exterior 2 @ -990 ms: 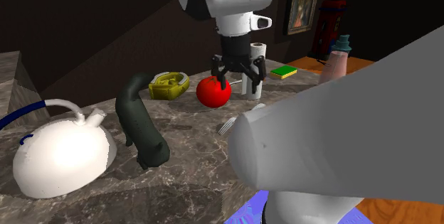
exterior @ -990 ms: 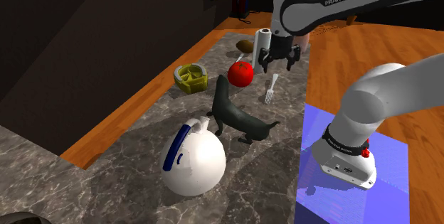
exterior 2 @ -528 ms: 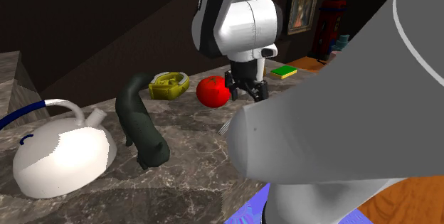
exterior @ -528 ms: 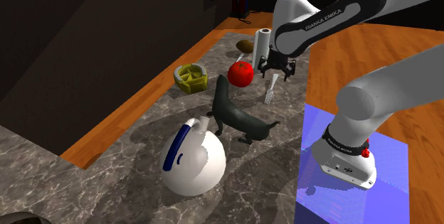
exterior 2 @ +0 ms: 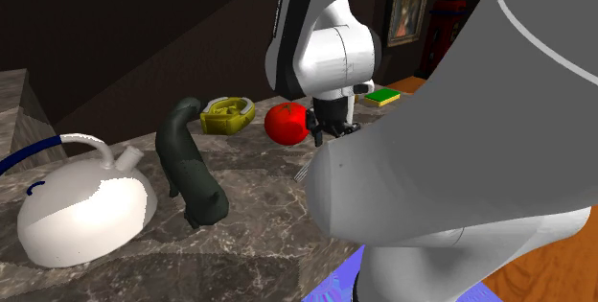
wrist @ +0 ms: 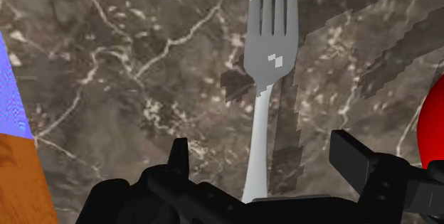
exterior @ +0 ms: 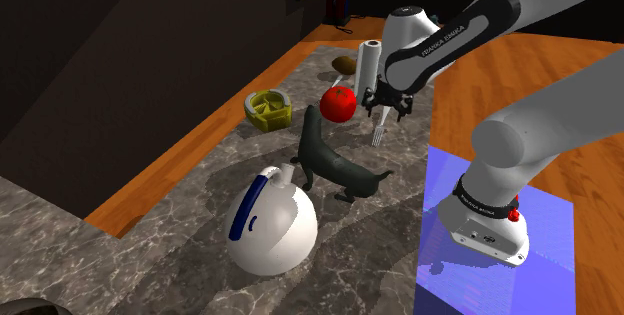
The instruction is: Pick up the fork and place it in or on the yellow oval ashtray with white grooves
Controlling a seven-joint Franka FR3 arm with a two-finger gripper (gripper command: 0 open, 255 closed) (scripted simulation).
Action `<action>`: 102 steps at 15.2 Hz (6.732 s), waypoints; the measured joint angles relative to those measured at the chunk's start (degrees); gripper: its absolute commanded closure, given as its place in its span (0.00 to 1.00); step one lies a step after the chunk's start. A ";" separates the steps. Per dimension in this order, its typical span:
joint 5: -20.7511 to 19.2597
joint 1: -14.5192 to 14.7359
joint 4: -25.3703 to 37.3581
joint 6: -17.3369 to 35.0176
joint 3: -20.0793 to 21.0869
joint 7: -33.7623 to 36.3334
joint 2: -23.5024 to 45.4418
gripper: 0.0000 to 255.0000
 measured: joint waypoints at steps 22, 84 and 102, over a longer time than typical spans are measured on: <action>0.58 0.66 1.77 -5.38 -0.97 -1.08 -3.69 1.00; -24.32 11.89 77.39 -27.63 13.03 34.02 59.11 1.00; -22.65 12.28 81.05 -33.29 14.06 32.94 56.79 0.00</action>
